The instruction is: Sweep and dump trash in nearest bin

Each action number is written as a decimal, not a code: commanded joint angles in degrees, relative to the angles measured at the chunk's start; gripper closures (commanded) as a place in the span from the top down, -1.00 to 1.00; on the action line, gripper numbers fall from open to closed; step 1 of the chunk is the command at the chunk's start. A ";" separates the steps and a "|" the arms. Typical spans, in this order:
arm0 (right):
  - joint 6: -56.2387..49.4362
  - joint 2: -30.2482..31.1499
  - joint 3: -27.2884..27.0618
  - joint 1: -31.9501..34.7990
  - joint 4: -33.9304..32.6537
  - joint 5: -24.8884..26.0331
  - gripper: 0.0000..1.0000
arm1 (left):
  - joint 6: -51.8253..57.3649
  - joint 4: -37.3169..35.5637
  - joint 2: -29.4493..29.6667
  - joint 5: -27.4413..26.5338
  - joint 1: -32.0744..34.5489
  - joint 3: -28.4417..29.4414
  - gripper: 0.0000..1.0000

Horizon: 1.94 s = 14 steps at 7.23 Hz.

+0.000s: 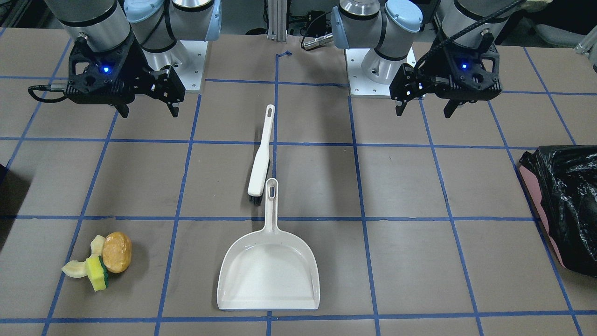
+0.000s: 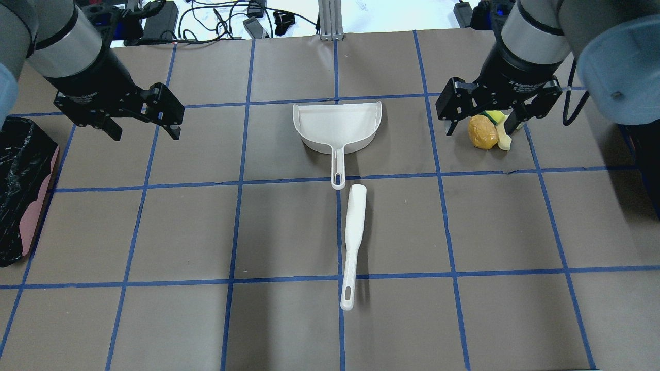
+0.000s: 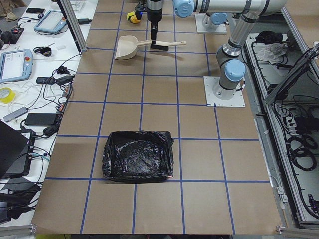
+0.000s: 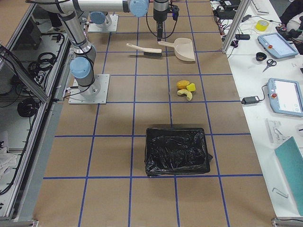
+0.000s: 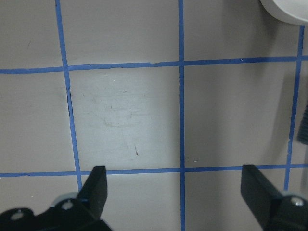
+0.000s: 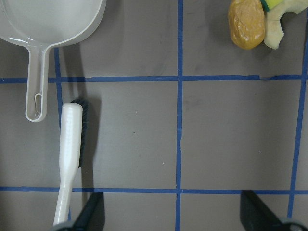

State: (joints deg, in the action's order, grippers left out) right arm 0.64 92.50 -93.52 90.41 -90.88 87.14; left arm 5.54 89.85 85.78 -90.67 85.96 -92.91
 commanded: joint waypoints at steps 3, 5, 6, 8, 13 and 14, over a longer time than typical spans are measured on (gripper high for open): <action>-0.98 -0.04 0.18 -0.06 0.00 -0.05 1.00 | 0.17 -0.03 0.00 -0.38 0.00 -0.25 1.00; -0.99 0.22 0.44 -0.06 0.00 -0.48 1.00 | 0.00 0.06 -0.09 -0.56 0.18 -0.34 1.00; -1.08 0.23 0.79 -0.06 -0.09 -0.40 1.00 | 0.00 -0.11 0.00 -0.56 0.09 -0.25 1.00; -1.43 0.14 0.88 -0.06 -0.09 -1.01 1.00 | 0.88 -0.64 0.17 -0.56 -0.26 -0.25 1.00; -1.34 -0.21 0.70 -0.06 -3.05 -0.48 1.00 | 0.88 -0.47 1.23 -0.65 -0.44 -0.34 1.00; -1.34 -0.21 0.18 -0.06 -5.25 -0.40 1.00 | 0.88 -0.12 1.23 -0.65 -0.44 -0.34 1.00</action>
State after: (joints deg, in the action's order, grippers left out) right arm -0.72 92.33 -92.91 90.35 -93.52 86.65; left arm 6.42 89.39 86.97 -91.30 85.55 -93.24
